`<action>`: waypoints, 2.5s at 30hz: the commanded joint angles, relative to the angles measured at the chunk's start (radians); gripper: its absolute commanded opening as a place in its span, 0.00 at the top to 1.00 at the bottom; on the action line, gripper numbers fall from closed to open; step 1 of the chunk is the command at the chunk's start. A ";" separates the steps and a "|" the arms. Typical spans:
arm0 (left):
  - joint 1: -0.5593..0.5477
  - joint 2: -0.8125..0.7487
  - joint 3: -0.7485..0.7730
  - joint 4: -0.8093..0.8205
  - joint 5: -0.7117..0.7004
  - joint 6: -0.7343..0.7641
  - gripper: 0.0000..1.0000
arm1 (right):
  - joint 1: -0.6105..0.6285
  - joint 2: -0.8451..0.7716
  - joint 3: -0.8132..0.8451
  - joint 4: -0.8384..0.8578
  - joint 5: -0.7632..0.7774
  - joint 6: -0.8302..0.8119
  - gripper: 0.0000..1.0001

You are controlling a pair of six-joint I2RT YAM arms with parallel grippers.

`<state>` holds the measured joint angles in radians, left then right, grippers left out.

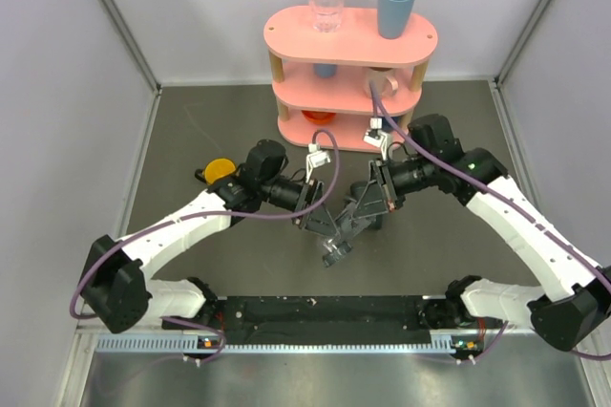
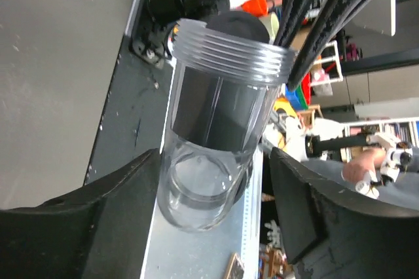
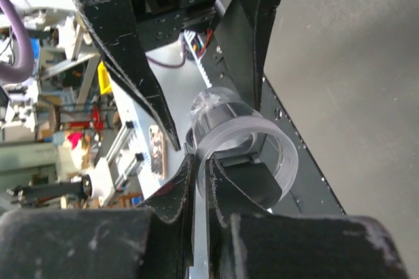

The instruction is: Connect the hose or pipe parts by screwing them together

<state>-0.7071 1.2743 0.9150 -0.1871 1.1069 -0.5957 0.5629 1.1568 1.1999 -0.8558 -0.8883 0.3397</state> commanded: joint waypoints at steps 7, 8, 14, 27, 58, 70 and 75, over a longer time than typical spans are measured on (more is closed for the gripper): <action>0.101 -0.156 -0.110 0.548 -0.209 -0.406 0.24 | 0.015 -0.111 0.147 0.156 0.242 0.160 1.00; 0.101 -0.161 -0.107 0.546 -0.220 -0.408 0.23 | 0.014 -0.124 0.145 0.170 0.274 0.173 1.00; 0.101 -0.190 -0.102 0.572 -0.266 -0.420 0.24 | 0.014 -0.193 0.115 0.288 0.292 0.263 1.00; 0.090 -0.205 -0.162 0.833 -0.280 -0.590 0.35 | 0.014 -0.259 0.056 0.457 0.316 0.392 1.00; 0.047 -0.216 -0.232 1.152 -0.432 -0.794 0.29 | 0.014 -0.318 -0.042 0.586 0.287 0.507 1.00; 0.046 -0.185 -0.228 1.183 -0.360 -0.791 0.41 | 0.014 -0.329 -0.068 0.607 0.295 0.525 1.00; 0.044 -0.181 -0.225 1.173 -0.341 -0.793 0.74 | 0.014 -0.322 -0.072 0.606 0.285 0.519 1.00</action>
<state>-0.6567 1.0920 0.6693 0.9081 0.7223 -1.3830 0.5697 0.8383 1.1263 -0.2817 -0.6113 0.8734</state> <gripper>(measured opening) 0.581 0.027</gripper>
